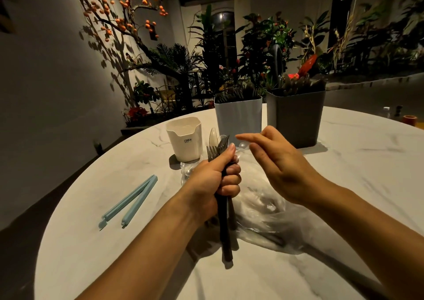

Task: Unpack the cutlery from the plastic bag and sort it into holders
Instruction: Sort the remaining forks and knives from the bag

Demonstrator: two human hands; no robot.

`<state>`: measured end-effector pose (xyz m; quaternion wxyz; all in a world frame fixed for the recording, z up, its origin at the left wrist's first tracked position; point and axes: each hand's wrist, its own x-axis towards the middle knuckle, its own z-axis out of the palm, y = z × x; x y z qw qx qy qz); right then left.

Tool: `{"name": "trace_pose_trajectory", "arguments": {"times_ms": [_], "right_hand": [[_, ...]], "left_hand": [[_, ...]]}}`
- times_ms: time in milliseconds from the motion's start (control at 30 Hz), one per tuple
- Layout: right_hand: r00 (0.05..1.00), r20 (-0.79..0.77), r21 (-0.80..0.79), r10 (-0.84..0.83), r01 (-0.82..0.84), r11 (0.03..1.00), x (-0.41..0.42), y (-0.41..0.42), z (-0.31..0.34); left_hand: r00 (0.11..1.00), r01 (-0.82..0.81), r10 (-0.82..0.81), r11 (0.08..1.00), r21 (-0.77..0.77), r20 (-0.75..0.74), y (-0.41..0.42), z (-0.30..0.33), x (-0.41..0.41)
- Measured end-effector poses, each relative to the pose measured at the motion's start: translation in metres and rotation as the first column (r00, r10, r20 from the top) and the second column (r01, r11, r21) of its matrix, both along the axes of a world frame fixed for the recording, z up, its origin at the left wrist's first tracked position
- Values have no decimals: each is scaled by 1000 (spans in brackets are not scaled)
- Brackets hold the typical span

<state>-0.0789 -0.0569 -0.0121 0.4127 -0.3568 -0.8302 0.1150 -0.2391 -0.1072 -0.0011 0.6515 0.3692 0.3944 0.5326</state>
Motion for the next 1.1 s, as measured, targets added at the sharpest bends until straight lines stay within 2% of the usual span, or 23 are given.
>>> {"name": "trace_pose_trajectory", "arguments": {"times_ms": [167,267,367,567,667,800,933,1100], "right_hand": [[999,1,-11,45,-45,999,-5,-7,2],[997,-72,92,29,-23,995,-3,-8,0],[999,-44,175,-4,12,985,2,-8,-2],[995,-97,115,34,-23,993,-5,-11,-4],[997,-65,119,28,-20,993,-3,-10,-5],[1000,21,203,11,-15,979,-2,-7,-6],[996,88,361,14,-45,931,-1,-8,-8],[993,113,407,-22,-26,913,0,-10,-5]], "left_hand": [[998,-40,41,999,-29,40,2,-3,-3],[994,-69,72,997,-33,88,2,-4,-4],[992,-71,74,997,-31,102,1,-4,-2],[995,-55,59,997,-47,86,2,-5,0],[993,-63,68,997,-50,102,2,-5,-1],[993,-43,48,998,-51,110,1,-4,-3],[998,53,-51,996,-78,34,-2,-3,-5],[994,113,-110,987,-114,28,-4,-2,-10]]}}
